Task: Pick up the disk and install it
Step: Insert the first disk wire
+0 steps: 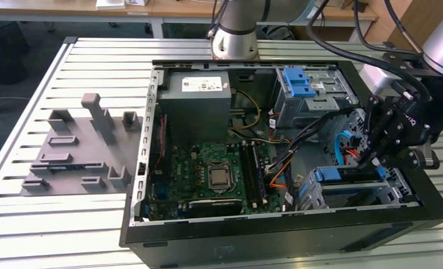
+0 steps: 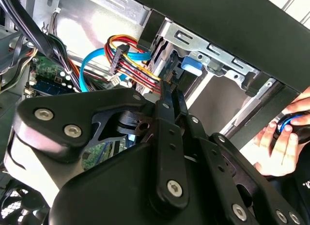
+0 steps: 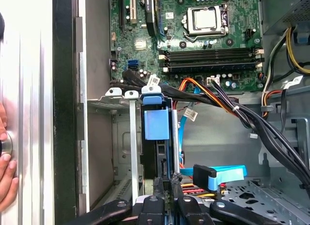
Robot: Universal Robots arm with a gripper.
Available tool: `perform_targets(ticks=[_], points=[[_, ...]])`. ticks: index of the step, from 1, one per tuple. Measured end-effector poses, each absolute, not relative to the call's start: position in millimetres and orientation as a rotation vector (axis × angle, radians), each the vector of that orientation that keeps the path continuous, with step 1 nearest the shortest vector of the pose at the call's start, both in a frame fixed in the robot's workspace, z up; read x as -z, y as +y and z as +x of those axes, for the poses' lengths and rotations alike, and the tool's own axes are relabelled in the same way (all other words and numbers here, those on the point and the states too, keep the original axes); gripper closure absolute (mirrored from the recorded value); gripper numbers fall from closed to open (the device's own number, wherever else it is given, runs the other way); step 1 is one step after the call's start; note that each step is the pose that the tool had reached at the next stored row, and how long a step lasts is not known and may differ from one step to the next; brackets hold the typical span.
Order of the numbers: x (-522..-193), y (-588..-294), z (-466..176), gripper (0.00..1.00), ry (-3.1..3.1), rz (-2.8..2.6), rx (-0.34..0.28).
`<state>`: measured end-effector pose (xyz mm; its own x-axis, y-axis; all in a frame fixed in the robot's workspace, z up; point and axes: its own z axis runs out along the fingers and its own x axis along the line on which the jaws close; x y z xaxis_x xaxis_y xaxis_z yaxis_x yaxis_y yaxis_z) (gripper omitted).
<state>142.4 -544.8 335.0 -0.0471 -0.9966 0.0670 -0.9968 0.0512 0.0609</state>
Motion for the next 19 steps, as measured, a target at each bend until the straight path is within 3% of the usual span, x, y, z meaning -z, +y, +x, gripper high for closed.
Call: perform_targets(ticks=[19], points=[[-331.7, -546.6, 143.1, 0.83, -2.217, 2.112, 0.018]])
